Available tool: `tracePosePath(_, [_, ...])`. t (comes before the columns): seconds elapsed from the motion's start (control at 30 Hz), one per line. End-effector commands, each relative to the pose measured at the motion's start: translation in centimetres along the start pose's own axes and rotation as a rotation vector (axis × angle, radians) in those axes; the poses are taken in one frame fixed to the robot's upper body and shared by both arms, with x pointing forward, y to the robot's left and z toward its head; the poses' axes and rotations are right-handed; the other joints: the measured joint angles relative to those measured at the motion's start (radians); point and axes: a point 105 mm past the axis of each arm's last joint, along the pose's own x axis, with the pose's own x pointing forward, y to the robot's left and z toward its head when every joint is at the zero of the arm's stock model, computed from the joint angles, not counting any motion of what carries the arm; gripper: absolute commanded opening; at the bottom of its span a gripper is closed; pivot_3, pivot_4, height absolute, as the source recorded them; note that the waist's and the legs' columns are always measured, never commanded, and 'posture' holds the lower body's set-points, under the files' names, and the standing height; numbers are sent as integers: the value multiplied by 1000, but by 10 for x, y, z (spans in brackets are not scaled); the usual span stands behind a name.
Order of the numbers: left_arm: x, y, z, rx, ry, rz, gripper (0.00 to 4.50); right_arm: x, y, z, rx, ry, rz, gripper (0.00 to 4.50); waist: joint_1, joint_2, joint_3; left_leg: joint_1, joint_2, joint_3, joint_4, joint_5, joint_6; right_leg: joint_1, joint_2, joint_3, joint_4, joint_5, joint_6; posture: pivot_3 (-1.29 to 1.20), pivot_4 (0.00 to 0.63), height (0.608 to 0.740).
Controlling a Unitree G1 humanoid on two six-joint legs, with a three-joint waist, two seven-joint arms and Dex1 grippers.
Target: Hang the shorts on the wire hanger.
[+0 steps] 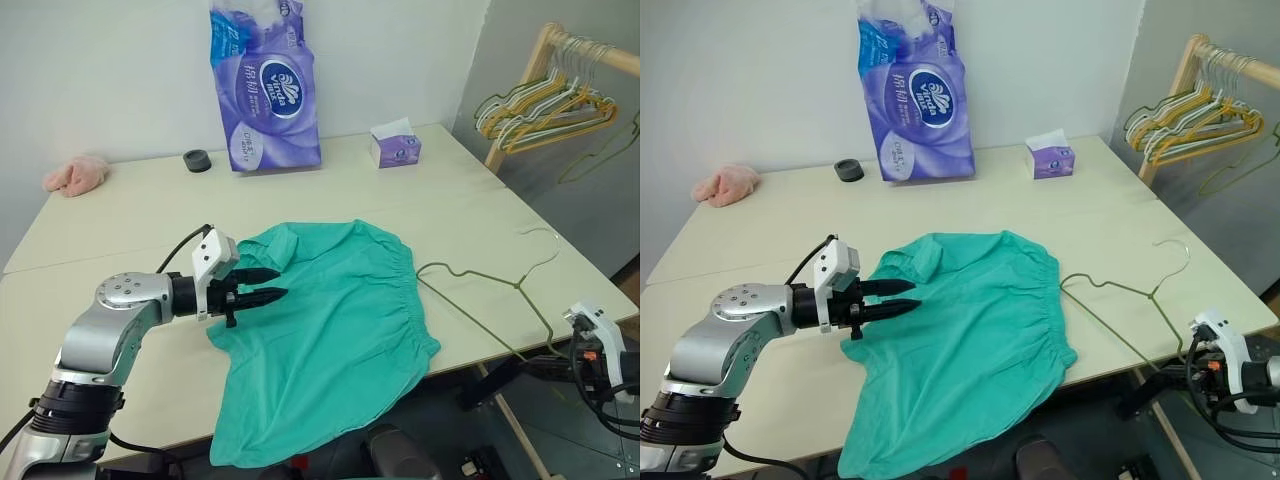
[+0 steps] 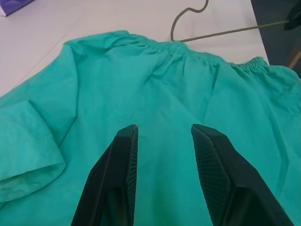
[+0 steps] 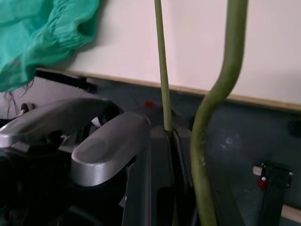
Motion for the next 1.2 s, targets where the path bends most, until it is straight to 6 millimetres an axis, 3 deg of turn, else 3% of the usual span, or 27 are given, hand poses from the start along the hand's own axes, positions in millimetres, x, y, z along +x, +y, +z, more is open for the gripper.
tracePosePath(0.03, [0,2,9,50,-13,-4,1891,-4,12,9,-56,-8,39,0,0,0,0,0,0,0,0,0,0,0,1,0,0,0,0,-397,61,740])
tracePosePath(0.23, [0,6,7,53,-13,10,1891,-5,24,21,-82,-23,106,0,0,-1,1,0,0,0,0,0,0,0,1,0,0,0,0,-397,62,740])
tracePosePath(0.47, [-3,12,7,62,-13,40,1891,17,14,25,5,26,112,0,-3,-3,2,0,0,0,0,0,0,0,0,0,0,0,0,-397,63,740])
tracePosePath(0.7, [-11,17,6,65,-13,101,1891,22,18,42,58,54,192,0,0,-3,3,-1,0,0,0,0,0,-1,-2,0,0,0,0,-361,60,740])
tracePosePath(1.0, [-13,22,8,80,-24,146,1891,48,24,59,248,65,270,0,4,-3,3,-1,0,0,0,0,0,-1,-3,0,0,0,0,-340,58,740])
tracePosePath(1.2, [-12,23,9,84,-38,166,1891,69,27,81,326,15,280,0,6,-3,3,-1,0,-1,0,0,0,-1,-3,0,1,1,-2,-316,48,740])
